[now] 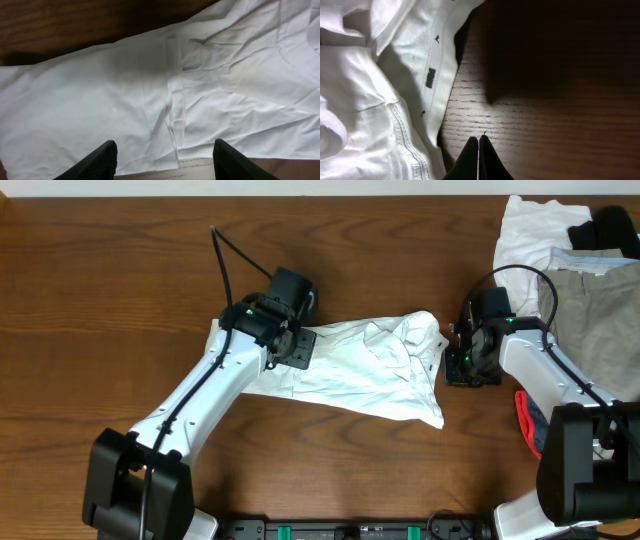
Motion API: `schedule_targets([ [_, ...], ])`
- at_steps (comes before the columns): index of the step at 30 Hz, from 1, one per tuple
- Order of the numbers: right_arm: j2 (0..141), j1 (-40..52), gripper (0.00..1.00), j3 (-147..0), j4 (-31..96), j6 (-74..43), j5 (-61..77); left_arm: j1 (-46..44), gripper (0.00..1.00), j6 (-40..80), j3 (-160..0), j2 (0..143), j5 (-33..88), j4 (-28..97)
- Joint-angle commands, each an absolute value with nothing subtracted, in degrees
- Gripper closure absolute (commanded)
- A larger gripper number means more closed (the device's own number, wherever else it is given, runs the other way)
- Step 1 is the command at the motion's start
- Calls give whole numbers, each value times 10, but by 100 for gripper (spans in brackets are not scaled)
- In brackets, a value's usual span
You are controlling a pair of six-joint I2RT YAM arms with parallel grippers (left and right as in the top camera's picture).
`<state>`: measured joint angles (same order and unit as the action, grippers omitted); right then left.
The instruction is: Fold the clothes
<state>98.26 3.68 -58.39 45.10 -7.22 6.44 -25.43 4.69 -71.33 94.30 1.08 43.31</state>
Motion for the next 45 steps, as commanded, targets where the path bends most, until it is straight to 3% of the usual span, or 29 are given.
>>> schedule_targets([
  [1,972,41,97,-582,450,-81,63,-246,38,49,-722,947,7,434],
  [9,972,42,98,-585,408,-72,128,-203,40,86,-722,947,-95,434],
  [18,972,56,89,-640,332,-66,281,-137,40,158,-722,952,-67,429],
  [32,977,121,82,-640,314,-70,194,-137,39,158,-722,1017,-67,439],
  [38,1001,121,71,-640,311,-70,195,-137,40,158,-722,1017,-67,439],
  [45,1038,121,71,-640,311,-70,207,-137,39,158,-722,1017,-67,439],
])
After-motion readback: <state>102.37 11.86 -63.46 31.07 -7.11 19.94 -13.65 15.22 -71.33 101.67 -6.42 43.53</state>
